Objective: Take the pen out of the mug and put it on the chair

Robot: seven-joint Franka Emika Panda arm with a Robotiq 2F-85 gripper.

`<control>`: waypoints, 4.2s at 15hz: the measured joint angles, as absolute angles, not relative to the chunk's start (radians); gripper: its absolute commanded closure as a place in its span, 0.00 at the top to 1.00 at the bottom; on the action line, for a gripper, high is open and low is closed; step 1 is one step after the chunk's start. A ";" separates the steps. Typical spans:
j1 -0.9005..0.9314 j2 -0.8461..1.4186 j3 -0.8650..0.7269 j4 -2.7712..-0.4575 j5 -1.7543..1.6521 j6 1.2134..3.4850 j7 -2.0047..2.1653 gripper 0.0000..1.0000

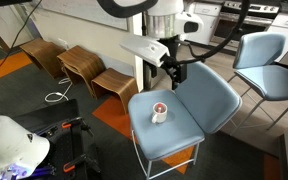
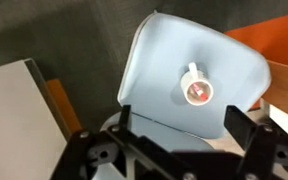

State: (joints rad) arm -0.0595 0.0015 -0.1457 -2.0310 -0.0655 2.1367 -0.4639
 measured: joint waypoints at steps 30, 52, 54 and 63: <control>-0.191 0.658 0.149 -1.755 0.196 2.350 -1.280 1.00; -0.236 0.900 0.208 -1.684 0.178 2.553 -1.327 0.48; -0.238 0.906 0.209 -1.669 0.170 2.553 -1.327 0.50; -0.240 1.028 0.228 -1.551 0.160 2.548 -1.327 0.52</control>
